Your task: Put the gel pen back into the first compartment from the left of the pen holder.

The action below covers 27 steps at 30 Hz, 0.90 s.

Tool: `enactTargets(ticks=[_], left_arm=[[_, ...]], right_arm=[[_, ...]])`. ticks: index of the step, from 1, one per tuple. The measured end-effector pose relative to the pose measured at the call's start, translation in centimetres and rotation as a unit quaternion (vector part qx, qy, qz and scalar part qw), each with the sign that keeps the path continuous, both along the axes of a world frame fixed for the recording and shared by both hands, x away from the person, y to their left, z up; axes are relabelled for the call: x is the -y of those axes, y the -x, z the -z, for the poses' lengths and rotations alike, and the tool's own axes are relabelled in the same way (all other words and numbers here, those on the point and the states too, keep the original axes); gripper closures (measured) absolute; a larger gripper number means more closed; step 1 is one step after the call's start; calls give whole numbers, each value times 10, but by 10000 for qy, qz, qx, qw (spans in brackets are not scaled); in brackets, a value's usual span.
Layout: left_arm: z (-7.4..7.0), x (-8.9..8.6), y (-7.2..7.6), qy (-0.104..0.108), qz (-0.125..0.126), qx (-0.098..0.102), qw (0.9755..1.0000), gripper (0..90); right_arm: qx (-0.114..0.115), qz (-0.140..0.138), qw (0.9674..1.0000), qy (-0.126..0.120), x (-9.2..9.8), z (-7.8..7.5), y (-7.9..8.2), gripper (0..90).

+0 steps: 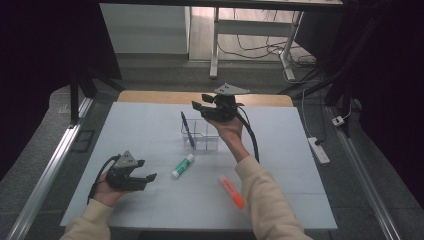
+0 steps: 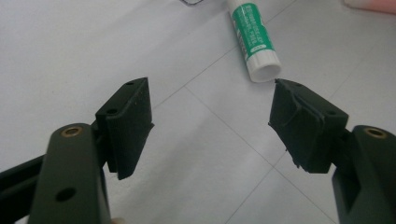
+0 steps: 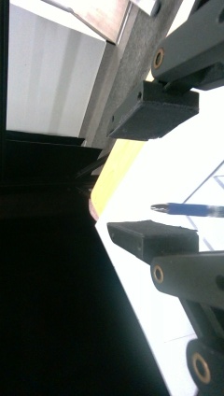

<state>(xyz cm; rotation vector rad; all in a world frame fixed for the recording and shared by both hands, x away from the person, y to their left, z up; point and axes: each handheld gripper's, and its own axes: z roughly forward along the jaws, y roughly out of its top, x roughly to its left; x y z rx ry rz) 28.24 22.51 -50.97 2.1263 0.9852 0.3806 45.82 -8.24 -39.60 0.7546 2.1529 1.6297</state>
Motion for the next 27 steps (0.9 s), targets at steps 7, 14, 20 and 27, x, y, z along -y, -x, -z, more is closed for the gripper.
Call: enactTargets(ticks=[7,14,20,27], left_arm=[[0,0,0,-12,-22,11,10000,297],[0,-1,1,-17,-58,12,10000,297],[0,-1,1,-10,-92,32,10000,297],[-1,-2,1,10,-104,37,9999,297]], right_arm=[[-51,-55,9999,137,16,3,12,468],[-105,-89,9995,297,34,9,26,461],[-182,-74,9992,338,55,16,41,459],[-256,7,9986,464,83,28,61,457]])
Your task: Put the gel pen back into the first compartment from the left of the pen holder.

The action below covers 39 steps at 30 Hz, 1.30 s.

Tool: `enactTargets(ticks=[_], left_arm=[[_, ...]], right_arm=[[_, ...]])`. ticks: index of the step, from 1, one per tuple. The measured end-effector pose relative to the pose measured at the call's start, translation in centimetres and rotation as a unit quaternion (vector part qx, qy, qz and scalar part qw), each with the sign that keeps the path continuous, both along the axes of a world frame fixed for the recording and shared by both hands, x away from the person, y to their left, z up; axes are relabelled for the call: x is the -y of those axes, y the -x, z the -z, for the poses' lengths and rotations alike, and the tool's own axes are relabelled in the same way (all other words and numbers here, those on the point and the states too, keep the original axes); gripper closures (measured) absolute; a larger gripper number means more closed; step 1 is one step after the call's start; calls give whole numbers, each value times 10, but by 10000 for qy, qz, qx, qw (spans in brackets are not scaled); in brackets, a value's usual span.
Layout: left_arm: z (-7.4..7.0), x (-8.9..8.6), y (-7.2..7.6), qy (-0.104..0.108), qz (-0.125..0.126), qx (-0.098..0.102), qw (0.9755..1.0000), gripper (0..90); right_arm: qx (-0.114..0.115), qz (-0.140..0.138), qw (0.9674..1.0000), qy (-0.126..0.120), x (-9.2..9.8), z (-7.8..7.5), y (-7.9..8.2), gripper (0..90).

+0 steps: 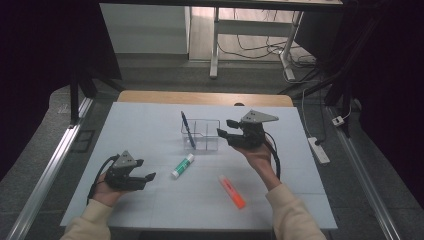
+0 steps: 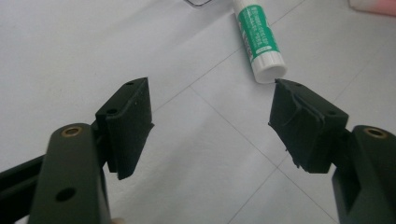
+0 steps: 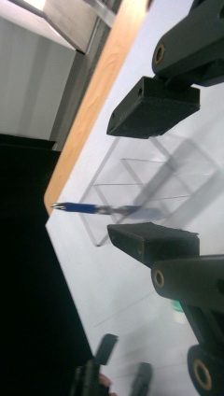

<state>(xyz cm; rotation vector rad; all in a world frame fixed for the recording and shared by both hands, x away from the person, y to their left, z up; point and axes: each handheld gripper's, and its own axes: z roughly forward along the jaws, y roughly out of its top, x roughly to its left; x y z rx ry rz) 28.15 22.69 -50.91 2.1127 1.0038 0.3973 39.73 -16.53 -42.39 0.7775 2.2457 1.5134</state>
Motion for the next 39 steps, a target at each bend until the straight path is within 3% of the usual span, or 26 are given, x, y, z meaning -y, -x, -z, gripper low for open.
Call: enactTargets(ticks=[18,23,32,39], left_arm=[[0,1,0,58,-17,-5,10000,294],[0,-1,0,73,-34,-8,10000,295],[0,0,2,6,-16,4,10000,295],[0,1,1,12,18,4,10000,295]], right_arm=[[-167,-6,9996,240,58,17,39,451],[-236,40,9992,327,73,25,44,450],[-356,-181,9976,570,75,21,49,432],[-438,-263,9959,743,77,20,64,426]])
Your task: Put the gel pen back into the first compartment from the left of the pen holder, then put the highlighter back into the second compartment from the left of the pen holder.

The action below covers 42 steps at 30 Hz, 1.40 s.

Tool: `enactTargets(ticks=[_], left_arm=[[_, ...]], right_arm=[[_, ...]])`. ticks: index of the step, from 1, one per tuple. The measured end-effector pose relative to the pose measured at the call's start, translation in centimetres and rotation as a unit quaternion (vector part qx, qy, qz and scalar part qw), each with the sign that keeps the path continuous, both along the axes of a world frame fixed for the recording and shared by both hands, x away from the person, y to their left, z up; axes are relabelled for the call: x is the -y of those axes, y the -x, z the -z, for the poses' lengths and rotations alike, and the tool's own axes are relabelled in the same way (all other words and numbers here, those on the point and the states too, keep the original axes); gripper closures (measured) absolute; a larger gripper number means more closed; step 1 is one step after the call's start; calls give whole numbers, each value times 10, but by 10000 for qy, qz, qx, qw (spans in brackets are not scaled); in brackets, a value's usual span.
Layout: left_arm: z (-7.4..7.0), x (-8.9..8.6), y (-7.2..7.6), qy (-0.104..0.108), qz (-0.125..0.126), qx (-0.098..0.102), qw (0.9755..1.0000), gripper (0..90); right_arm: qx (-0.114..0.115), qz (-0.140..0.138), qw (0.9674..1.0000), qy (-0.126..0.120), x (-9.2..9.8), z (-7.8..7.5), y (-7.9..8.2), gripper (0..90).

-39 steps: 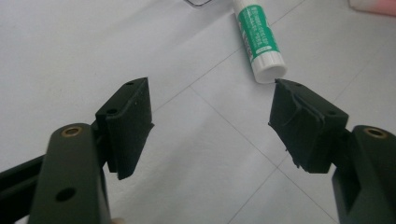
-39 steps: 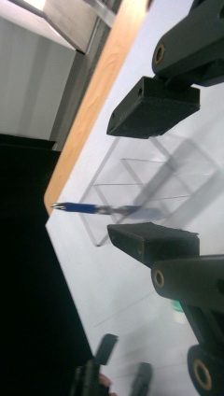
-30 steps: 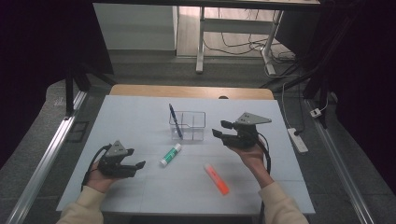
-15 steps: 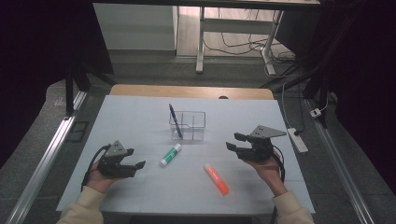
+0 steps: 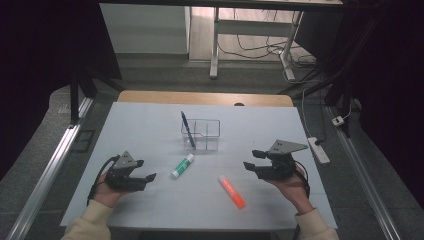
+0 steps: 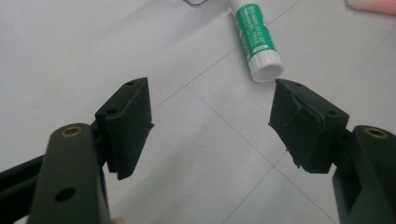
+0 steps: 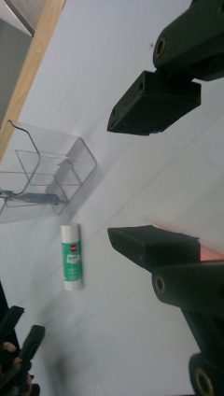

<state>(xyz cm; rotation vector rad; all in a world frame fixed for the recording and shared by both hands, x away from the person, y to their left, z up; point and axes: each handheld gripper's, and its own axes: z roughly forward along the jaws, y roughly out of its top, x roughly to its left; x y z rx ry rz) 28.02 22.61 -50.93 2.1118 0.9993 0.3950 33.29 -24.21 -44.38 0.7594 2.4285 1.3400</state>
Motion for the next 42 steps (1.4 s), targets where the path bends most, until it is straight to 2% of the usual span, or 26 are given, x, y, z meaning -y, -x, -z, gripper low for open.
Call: enactTargets(ticks=[8,19,34,42], left_arm=[[-1,0,1,-3,7,1,10000,296],[-1,0,1,-8,7,6,10000,296],[0,0,1,-36,20,9,10000,296],[0,1,1,-45,18,5,10000,296]], right_arm=[[-167,-187,9996,130,-2,2,5,418],[-327,-496,9970,504,-18,7,9,412],[-467,-560,9952,654,-24,17,9,411],[-568,-560,9931,855,-29,18,11,411]])
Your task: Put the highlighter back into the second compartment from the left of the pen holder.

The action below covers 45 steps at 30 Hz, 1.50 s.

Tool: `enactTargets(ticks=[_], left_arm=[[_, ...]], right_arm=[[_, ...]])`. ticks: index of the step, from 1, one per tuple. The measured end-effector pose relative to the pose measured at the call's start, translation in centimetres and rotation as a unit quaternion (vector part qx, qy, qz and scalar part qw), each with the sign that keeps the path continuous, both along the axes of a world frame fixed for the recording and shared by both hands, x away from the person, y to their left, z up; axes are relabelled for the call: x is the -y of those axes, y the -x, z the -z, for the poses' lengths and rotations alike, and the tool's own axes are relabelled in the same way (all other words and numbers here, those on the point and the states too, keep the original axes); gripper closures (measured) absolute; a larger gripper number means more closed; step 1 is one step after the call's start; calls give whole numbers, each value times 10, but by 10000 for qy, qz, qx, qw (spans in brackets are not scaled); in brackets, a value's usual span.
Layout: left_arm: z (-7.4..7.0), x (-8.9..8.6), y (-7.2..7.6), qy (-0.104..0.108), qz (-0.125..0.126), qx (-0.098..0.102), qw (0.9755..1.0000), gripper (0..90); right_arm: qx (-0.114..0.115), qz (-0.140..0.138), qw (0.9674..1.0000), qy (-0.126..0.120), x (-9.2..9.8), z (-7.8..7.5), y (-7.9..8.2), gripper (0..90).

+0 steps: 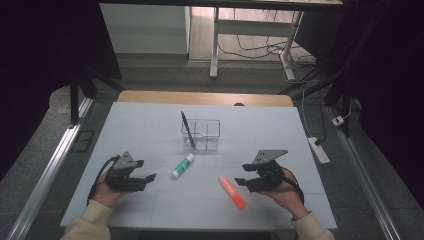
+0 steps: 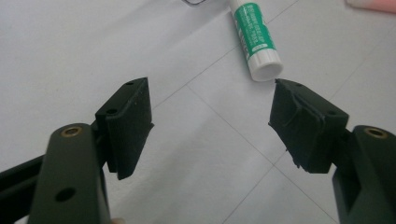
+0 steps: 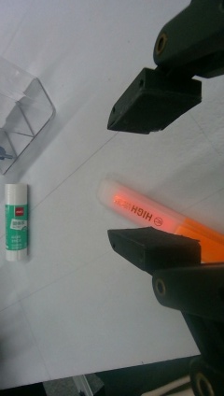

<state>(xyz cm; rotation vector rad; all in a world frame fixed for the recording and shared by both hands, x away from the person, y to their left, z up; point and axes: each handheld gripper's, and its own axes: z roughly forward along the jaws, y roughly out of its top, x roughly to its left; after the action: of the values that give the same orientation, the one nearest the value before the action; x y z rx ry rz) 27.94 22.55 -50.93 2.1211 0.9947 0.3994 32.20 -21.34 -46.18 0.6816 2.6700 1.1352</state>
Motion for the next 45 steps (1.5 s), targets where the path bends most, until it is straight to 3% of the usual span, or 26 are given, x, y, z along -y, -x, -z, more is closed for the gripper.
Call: enactTargets(ticks=[11,21,29,36,45], left_arm=[[0,0,0,-19,14,0,10000,295],[0,0,0,-20,21,2,10000,295],[0,0,0,-25,15,0,10000,295],[0,0,0,-24,17,3,10000,295],[0,0,0,-18,22,7,10000,295]], right_arm=[[-311,37,9974,650,-19,9,10,407],[-711,110,9895,1257,-35,26,16,397],[-862,228,9832,1594,-42,35,19,403],[-911,297,9773,1892,-46,39,22,473],[-897,546,9739,2013,-47,37,21,648]])
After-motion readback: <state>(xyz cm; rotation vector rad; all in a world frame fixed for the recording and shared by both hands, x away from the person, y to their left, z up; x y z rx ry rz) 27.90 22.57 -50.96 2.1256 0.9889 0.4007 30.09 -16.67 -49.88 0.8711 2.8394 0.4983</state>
